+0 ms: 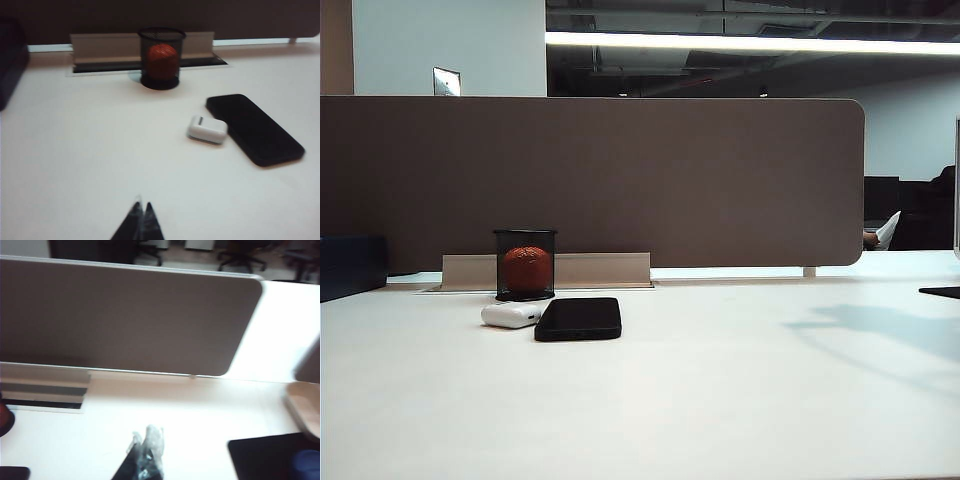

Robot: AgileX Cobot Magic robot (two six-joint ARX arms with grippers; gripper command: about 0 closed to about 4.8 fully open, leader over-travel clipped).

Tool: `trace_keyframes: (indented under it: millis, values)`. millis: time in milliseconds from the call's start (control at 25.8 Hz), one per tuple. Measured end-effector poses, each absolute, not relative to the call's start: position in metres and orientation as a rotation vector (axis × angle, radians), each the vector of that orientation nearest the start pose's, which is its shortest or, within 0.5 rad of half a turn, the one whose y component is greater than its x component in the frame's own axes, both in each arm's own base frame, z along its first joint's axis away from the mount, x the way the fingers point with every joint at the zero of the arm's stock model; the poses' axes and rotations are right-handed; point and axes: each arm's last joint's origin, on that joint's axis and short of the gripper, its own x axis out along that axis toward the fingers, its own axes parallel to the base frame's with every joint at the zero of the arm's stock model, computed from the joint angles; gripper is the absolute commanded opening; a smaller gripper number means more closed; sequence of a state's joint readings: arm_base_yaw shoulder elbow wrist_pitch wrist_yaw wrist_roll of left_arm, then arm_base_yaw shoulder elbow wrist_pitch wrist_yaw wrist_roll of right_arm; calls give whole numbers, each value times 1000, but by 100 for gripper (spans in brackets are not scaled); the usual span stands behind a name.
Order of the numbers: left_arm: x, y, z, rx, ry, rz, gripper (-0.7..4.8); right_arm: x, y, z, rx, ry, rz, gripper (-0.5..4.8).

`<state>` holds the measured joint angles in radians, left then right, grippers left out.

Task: Find the wireless headphone case on the desktop and place it on the left side of the phone.

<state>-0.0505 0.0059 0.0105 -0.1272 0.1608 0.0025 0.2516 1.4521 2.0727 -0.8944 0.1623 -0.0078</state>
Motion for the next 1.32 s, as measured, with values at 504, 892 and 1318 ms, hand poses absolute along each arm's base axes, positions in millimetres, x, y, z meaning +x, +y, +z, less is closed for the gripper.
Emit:
trace_keyframes:
  millis: [504,892,1318]
  values:
    - [97,-6,155,3,111,-92,-5,151,15,507,-48,269,-28,-6]
    - [97,-6,159,3,74,-91,-5,107,7,425,-29,250,-52,-7]
    - [97,-6,170,3,-37,-91,-5,90,7,318,16,176,19,-7]
